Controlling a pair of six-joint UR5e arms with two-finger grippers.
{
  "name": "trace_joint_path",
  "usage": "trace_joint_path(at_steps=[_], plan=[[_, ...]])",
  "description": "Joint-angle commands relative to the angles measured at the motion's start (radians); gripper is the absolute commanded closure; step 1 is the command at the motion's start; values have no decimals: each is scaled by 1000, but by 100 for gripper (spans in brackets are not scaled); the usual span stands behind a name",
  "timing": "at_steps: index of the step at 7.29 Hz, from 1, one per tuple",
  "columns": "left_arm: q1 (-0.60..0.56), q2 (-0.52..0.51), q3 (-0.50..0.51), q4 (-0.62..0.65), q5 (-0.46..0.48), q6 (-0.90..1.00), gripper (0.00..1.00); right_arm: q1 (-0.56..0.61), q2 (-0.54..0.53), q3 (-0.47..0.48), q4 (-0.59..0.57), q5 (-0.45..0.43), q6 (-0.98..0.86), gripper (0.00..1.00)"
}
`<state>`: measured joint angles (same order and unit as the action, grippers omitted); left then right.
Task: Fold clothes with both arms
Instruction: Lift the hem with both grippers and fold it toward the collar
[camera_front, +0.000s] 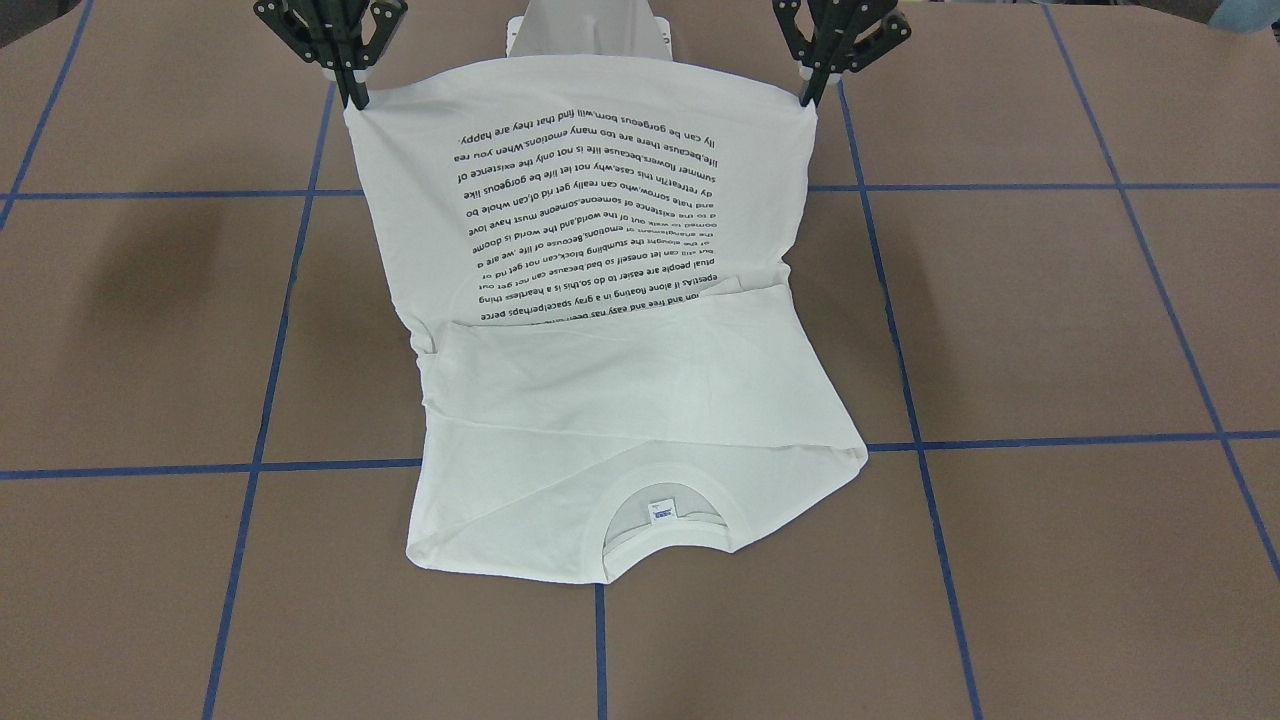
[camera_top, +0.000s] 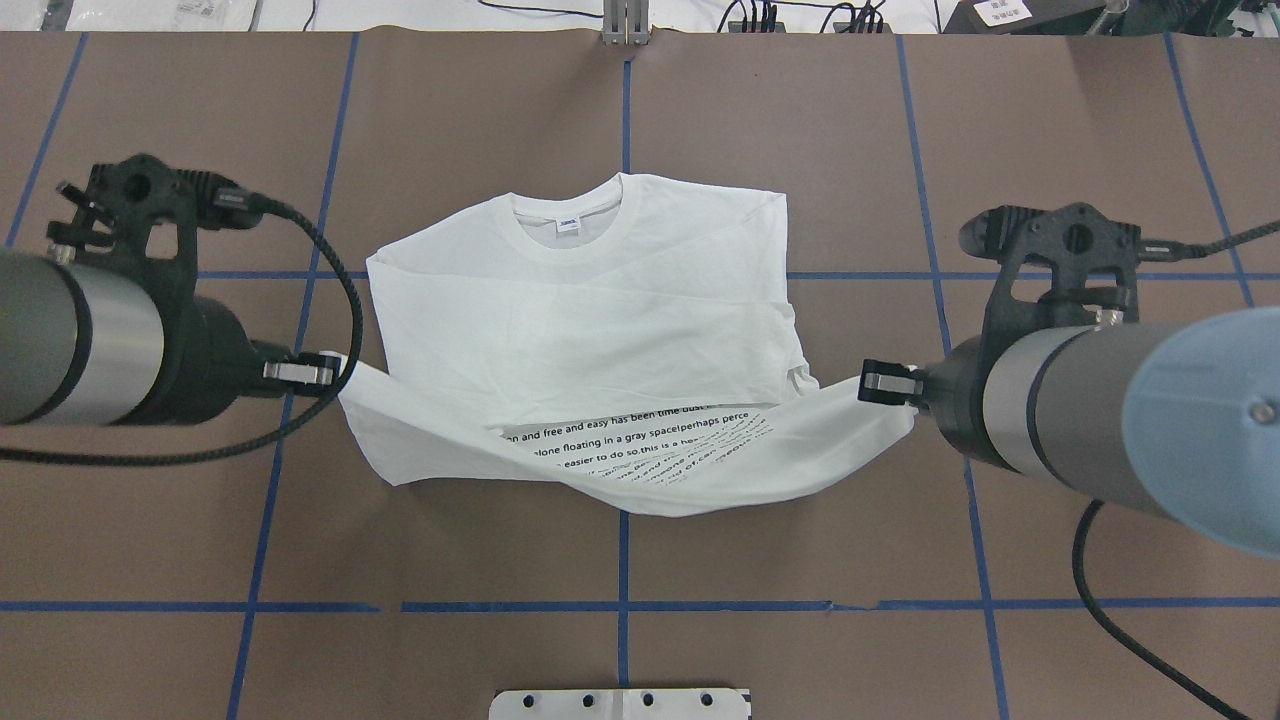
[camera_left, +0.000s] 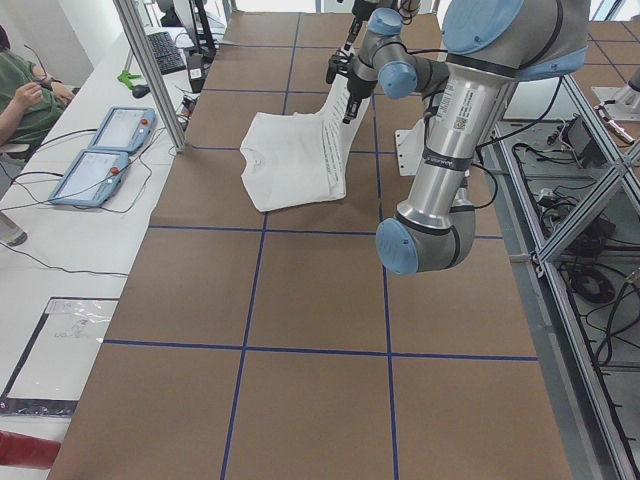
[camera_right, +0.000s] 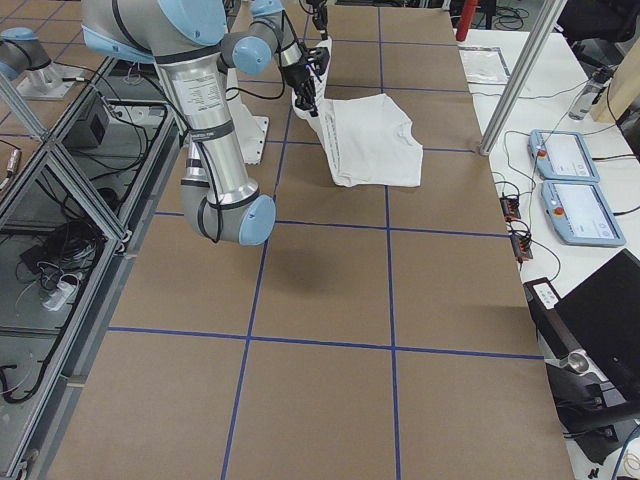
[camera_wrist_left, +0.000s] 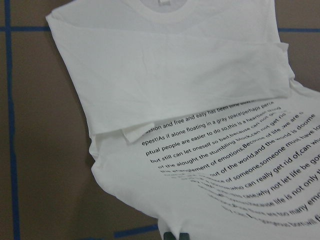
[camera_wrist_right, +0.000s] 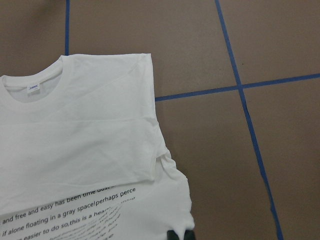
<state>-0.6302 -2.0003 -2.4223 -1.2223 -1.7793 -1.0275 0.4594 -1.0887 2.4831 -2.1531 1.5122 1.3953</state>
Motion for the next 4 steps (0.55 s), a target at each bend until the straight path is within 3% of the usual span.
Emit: trace_joint_path(at_steps=[1,4], plan=[[-133,-82,183,-29,-9,122,100,128,70,-212,89,14,-91,100],[-181,-103,470,-292,1,142,100,255,171,-542,292,54,-167,100]])
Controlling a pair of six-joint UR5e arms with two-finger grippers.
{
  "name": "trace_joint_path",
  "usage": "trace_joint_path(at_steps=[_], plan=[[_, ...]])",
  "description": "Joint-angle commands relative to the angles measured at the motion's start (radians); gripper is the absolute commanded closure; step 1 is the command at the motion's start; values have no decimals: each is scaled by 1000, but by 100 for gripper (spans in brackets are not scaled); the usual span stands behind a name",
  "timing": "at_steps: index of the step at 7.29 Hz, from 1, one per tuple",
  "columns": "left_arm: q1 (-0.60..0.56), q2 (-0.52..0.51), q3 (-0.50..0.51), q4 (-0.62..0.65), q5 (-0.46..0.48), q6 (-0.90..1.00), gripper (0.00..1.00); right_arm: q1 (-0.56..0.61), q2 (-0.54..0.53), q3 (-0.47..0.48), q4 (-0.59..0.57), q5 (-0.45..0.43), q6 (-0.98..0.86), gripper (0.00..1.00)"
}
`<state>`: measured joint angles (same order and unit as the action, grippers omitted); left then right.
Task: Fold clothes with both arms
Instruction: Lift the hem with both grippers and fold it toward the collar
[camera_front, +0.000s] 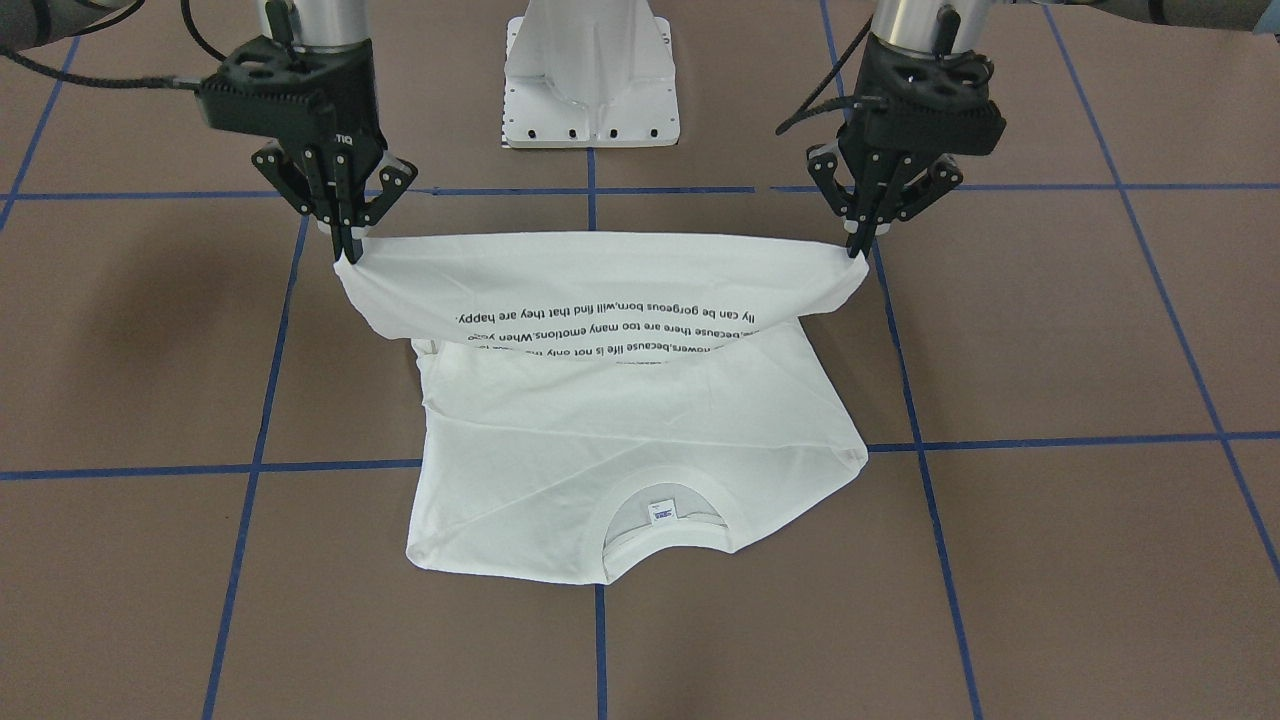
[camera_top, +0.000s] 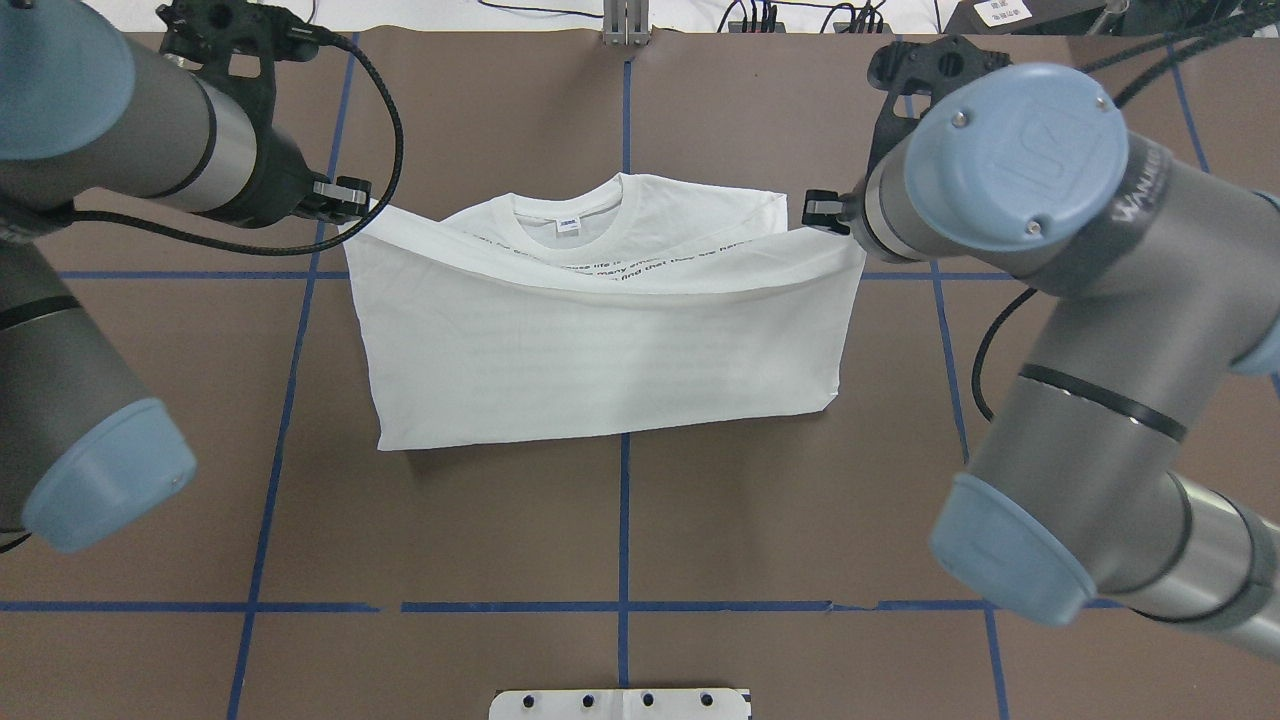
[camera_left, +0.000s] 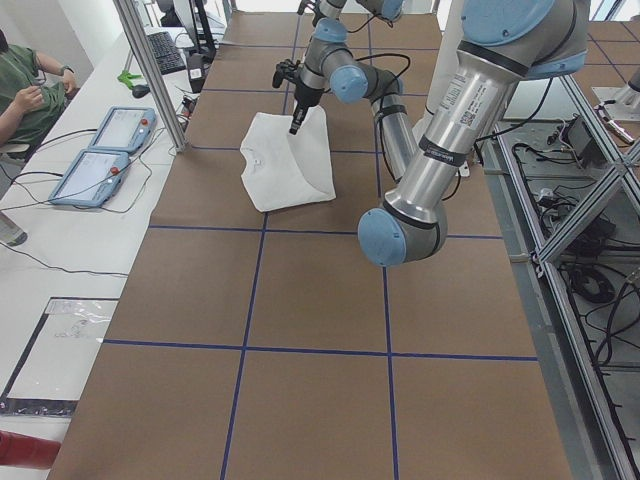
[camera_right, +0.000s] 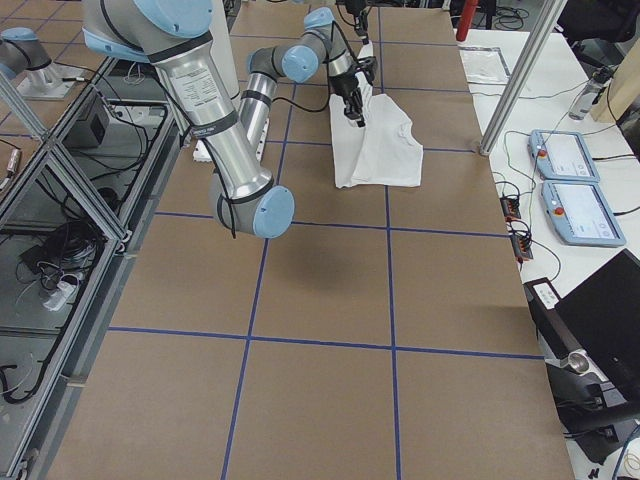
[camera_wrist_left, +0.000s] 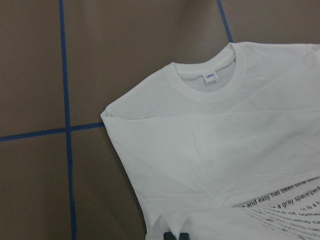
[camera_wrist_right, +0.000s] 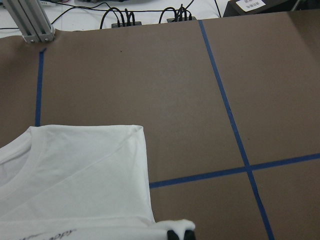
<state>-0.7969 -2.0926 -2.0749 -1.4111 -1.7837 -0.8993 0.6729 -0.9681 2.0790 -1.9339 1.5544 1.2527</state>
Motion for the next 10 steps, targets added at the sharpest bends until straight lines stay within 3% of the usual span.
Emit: trace_joint_path(at_steps=[1,4,5,8,9,10], plan=[[-15,-12,242,-227,6,14,100,42,83,-260,160,10,-22,100],[-8,-12,470,-458,6,14,100,37,236,-672,404,3,-12,100],[-4,-11,508,-489,6,14,100,36,241,-754,462,0,-19,100],[38,-3,607,-589,58,14,100,16,210,-798,490,-11,-22,100],[36,2,607,-598,56,17,100,16,212,-797,490,-11,-22,47],[36,3,596,-597,58,37,1,16,219,-795,490,-11,-19,0]])
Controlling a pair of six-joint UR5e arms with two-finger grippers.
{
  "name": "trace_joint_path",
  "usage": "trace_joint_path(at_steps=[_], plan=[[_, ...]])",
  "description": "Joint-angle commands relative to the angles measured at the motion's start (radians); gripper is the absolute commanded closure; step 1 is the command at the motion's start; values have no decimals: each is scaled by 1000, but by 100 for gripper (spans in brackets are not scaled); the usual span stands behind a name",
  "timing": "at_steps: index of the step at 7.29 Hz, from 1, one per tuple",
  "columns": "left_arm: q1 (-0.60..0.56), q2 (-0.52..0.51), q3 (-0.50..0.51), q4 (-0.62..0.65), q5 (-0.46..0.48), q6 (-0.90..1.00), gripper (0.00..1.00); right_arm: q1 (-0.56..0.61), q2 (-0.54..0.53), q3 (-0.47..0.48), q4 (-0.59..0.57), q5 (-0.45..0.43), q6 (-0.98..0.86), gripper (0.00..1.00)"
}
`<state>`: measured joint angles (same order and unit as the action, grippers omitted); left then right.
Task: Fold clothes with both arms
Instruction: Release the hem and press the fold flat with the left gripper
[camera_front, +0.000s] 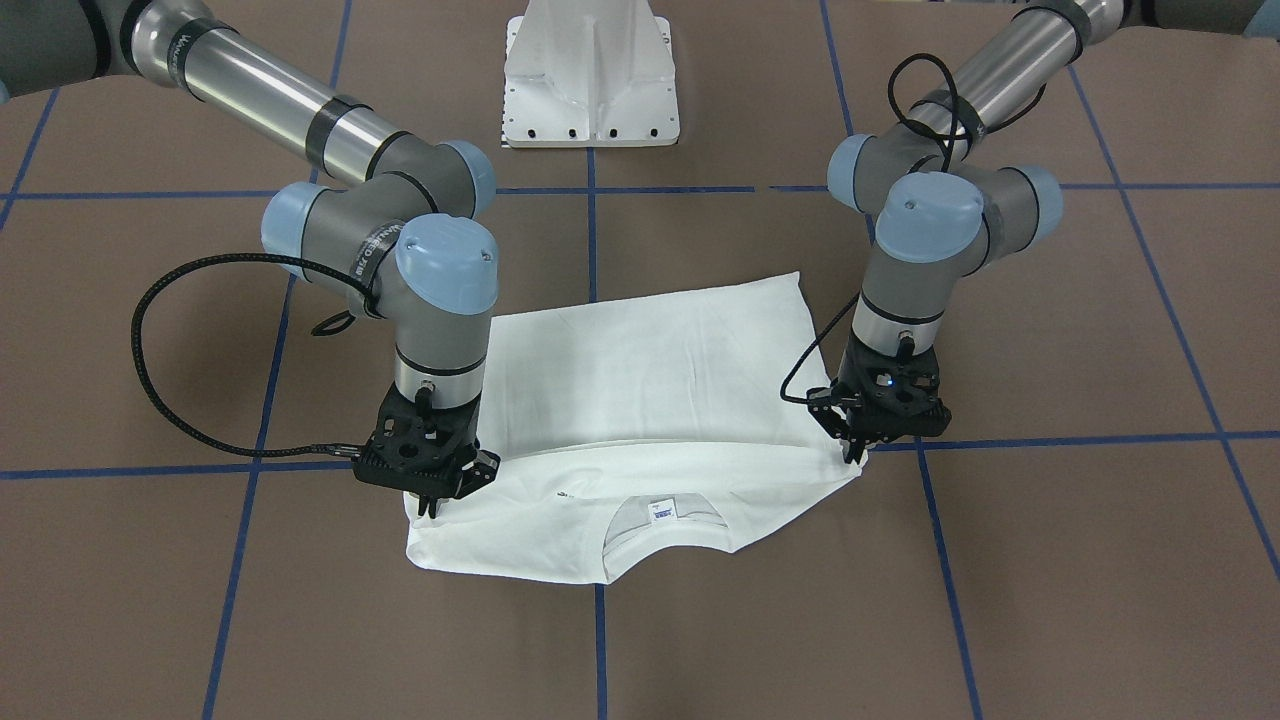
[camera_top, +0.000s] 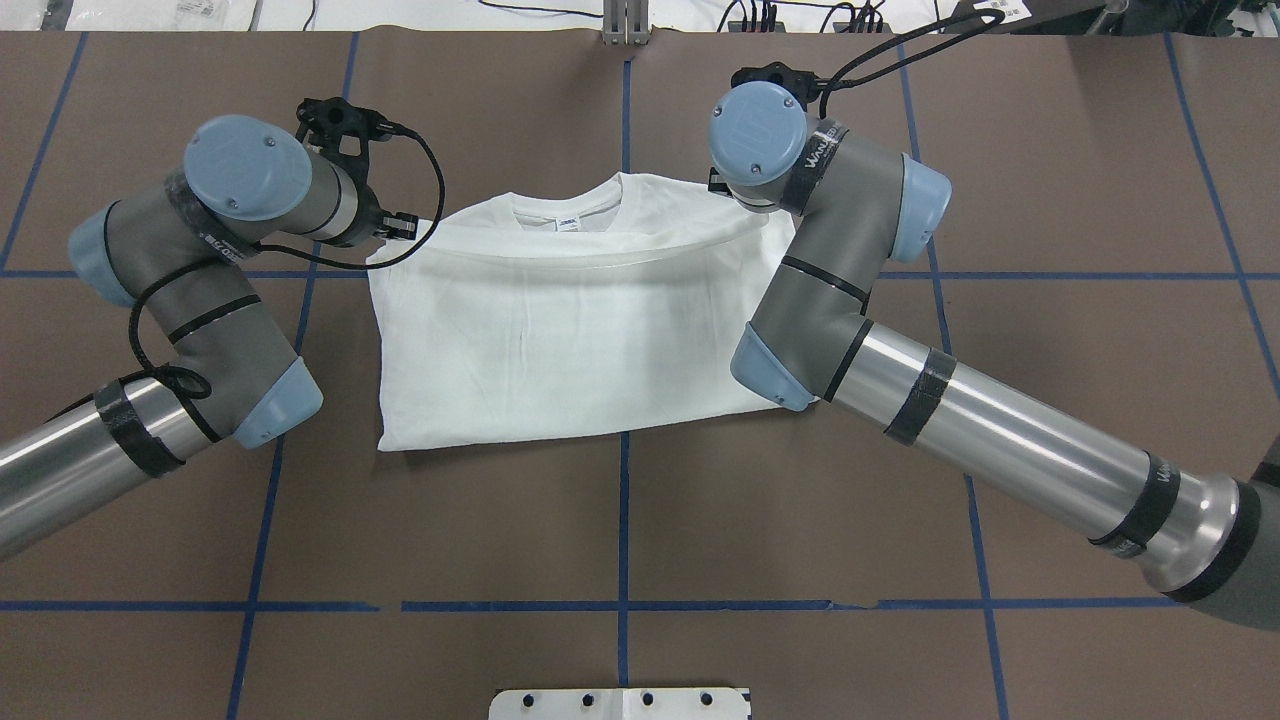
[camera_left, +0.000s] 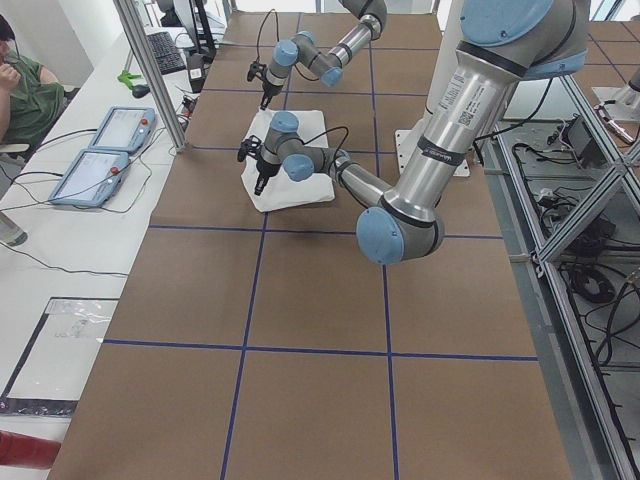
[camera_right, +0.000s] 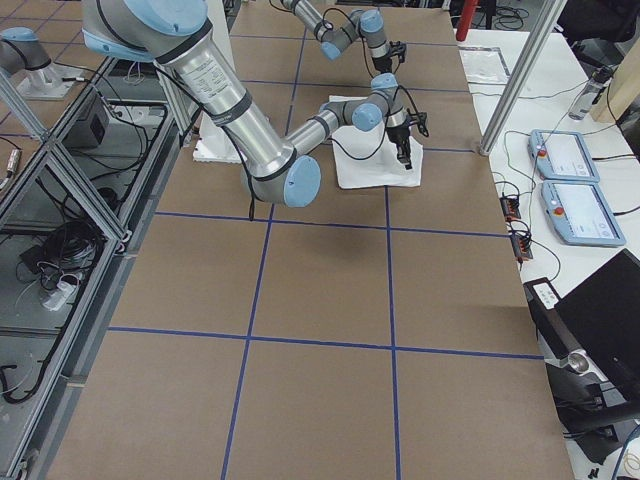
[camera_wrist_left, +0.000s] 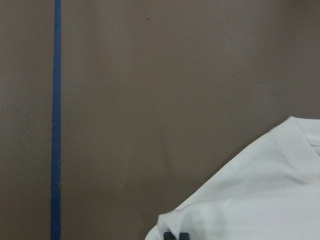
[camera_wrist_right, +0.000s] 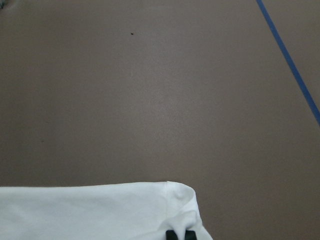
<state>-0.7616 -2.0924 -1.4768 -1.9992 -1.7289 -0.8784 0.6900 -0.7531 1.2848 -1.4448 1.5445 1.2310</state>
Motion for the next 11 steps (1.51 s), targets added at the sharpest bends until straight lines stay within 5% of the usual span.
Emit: trace_joint_path(at_steps=[1,5,10,11], plan=[[-2,14,-69,-3,-7,66,0,8,9,27,3,20,-10,0],[123,305,-416,-9,-63,-119,0,20,-90,198,1,83,-53,0],[327,313,-399,-16,54,-322,1,17,-91,200,3,80,-53,0],[335,310,-396,-16,55,-347,13,17,-89,200,3,80,-53,0]])
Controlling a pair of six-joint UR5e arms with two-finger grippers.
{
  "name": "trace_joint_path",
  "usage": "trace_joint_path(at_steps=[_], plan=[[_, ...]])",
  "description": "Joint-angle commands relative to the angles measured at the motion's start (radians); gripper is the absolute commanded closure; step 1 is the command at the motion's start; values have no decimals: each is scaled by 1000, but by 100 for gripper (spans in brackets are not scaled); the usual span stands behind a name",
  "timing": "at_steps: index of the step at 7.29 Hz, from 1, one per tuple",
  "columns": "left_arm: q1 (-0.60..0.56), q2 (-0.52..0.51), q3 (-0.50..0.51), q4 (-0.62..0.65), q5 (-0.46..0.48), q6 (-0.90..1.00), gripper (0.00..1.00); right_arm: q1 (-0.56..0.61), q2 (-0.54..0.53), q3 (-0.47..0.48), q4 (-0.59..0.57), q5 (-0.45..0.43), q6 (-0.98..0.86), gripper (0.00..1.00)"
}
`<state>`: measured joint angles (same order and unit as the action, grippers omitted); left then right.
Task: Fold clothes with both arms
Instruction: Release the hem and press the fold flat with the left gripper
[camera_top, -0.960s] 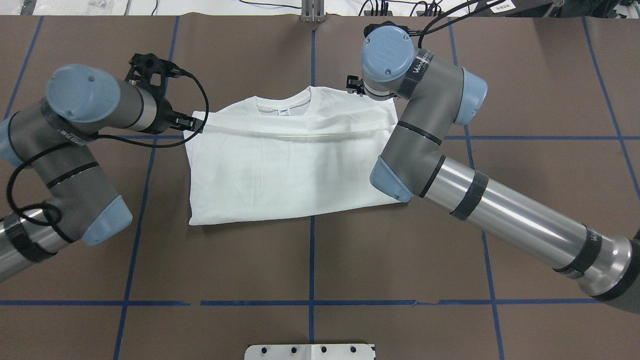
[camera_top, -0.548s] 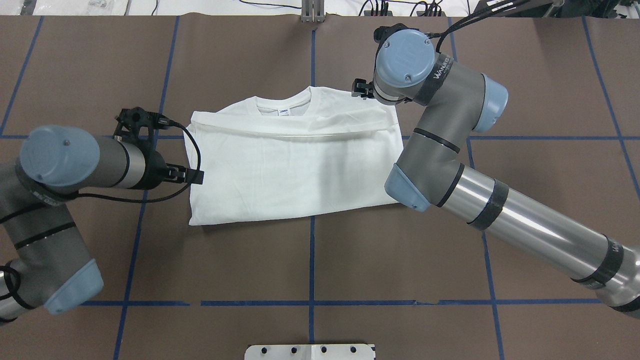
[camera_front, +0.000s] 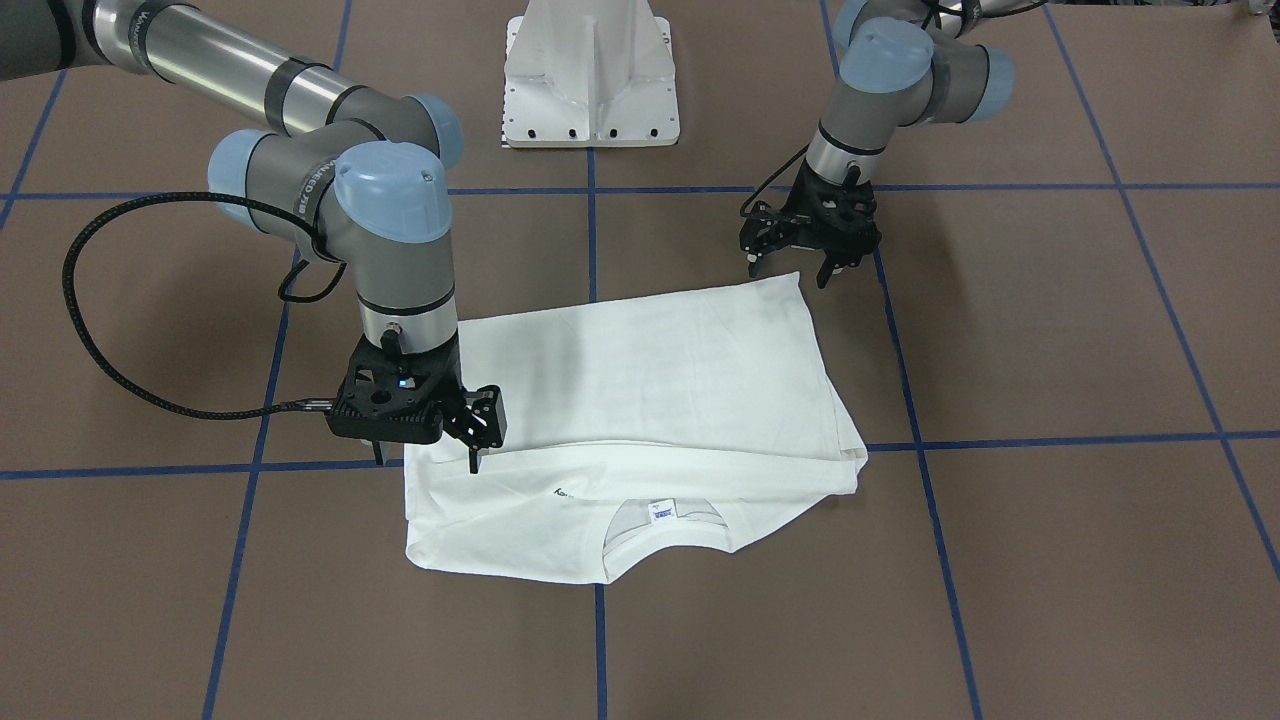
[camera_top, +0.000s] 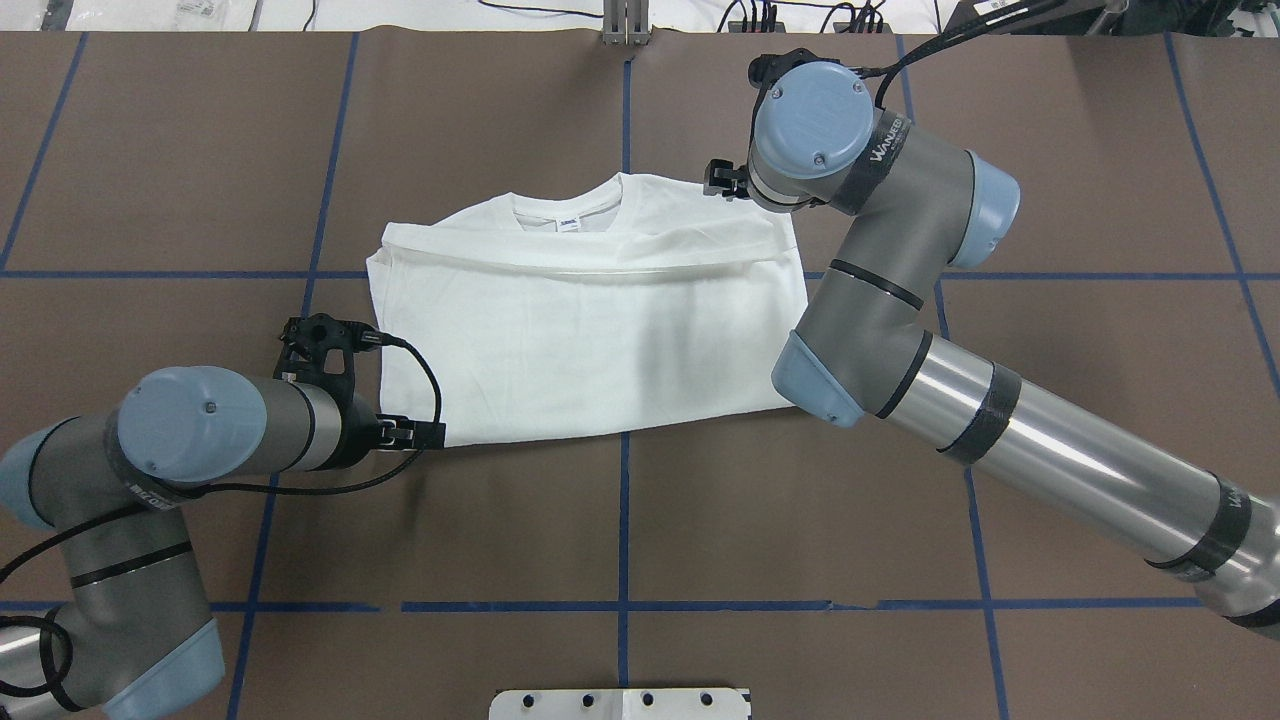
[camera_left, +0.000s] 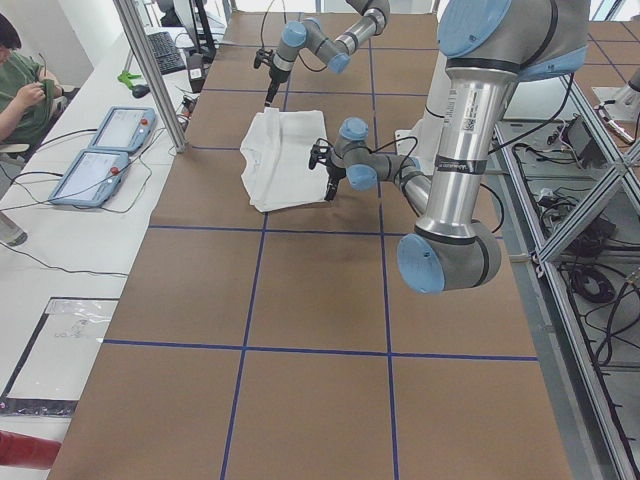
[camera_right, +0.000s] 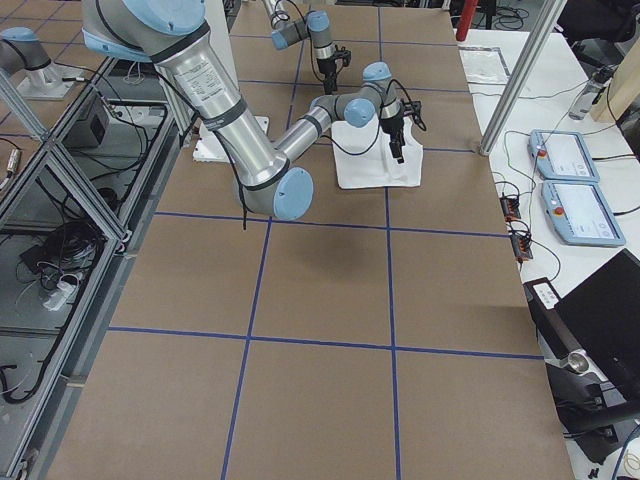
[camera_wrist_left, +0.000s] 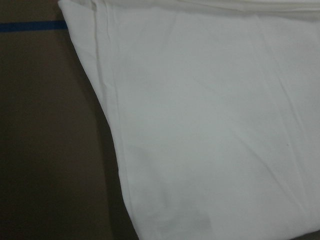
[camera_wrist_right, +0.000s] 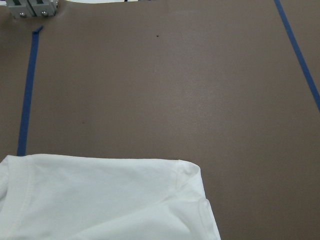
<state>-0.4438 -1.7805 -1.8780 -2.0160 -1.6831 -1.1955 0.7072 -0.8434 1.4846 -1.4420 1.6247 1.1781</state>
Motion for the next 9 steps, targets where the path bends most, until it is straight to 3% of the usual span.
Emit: trace_joint_path(at_steps=[1,2,4,5,6,7,9], plan=[[19,-2,5,0,10,-38,38,0,3,0,0,0,0,0],[19,-4,5,0,10,-38,48,0,3,0,0,0,0,0],[19,-4,7,2,10,-38,49,-2,3,0,0,0,0,0],[19,-4,5,2,10,-39,57,0,3,2,0,0,0,0],[19,-4,5,2,11,-39,91,-2,3,2,0,0,2,0],[19,3,5,2,34,-38,100,-5,1,2,0,-2,3,0],[13,7,0,5,39,-23,100,-9,1,3,0,-5,5,0]])
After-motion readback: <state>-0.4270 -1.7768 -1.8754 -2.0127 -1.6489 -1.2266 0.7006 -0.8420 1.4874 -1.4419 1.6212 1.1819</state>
